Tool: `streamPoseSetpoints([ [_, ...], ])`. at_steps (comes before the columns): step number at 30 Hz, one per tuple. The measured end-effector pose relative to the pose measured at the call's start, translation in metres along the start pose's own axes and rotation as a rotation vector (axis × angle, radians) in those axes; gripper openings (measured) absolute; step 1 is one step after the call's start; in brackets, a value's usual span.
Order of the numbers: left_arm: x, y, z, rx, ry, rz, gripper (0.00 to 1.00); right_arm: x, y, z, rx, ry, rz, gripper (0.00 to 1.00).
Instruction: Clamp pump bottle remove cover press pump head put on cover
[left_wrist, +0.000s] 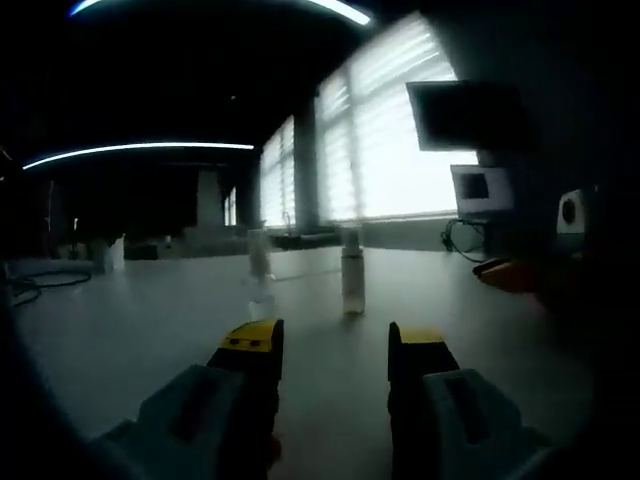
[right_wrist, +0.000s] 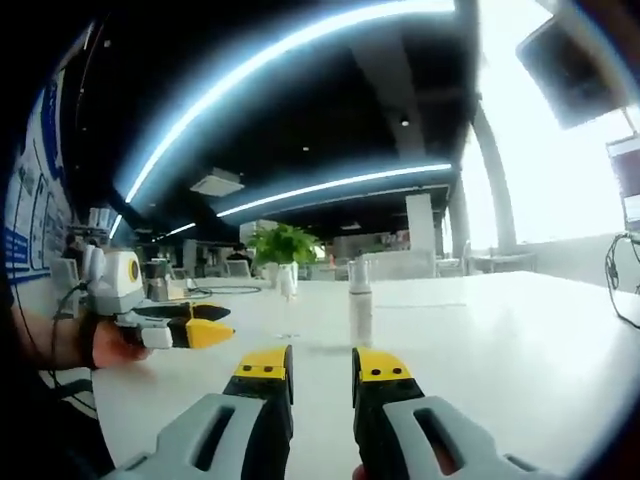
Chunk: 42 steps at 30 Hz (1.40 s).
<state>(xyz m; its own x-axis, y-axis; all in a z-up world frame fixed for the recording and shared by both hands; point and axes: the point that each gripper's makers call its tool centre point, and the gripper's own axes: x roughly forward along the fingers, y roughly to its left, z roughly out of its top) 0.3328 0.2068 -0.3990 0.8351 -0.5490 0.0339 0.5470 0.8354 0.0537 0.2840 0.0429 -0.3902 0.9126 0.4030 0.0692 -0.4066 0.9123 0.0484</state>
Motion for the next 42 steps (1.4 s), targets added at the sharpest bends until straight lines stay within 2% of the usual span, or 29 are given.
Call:
streamPoseSetpoints([
  [6, 0.001, -0.001, -0.001, 0.012, 0.003, -0.007, 0.33, -0.001, 0.0, 0.001, -0.026, -0.003, -0.003, 0.19],
  [13, -0.004, 0.009, 0.007, -0.055, -0.035, 0.009, 0.34, 0.0, -0.001, 0.0, -0.046, 0.004, -0.005, 0.19],
  [18, -0.004, 0.009, 0.009, -0.068, -0.041, 0.001, 0.35, 0.001, 0.001, -0.002, -0.063, 0.014, 0.009, 0.2],
  [19, -0.005, 0.01, 0.009, -0.053, -0.04, 0.0, 0.35, 0.001, 0.001, -0.002, -0.062, 0.015, 0.011, 0.2],
  [20, -0.006, 0.014, 0.008, 0.0, -0.03, 0.012, 0.35, 0.001, 0.001, -0.002, -0.061, 0.016, 0.013, 0.2],
  [21, -0.007, 0.015, 0.008, 0.009, -0.029, 0.016, 0.35, 0.002, 0.002, -0.002, -0.061, 0.017, 0.015, 0.21],
  [25, -0.014, 0.028, 0.007, -0.017, -0.027, 0.023, 0.35, 0.002, 0.003, -0.004, -0.063, 0.022, 0.024, 0.22],
  [42, -0.037, 0.026, 0.009, -0.044, -0.031, -0.03, 0.39, 0.003, 0.007, -0.007, -0.074, 0.037, 0.039, 0.26],
])
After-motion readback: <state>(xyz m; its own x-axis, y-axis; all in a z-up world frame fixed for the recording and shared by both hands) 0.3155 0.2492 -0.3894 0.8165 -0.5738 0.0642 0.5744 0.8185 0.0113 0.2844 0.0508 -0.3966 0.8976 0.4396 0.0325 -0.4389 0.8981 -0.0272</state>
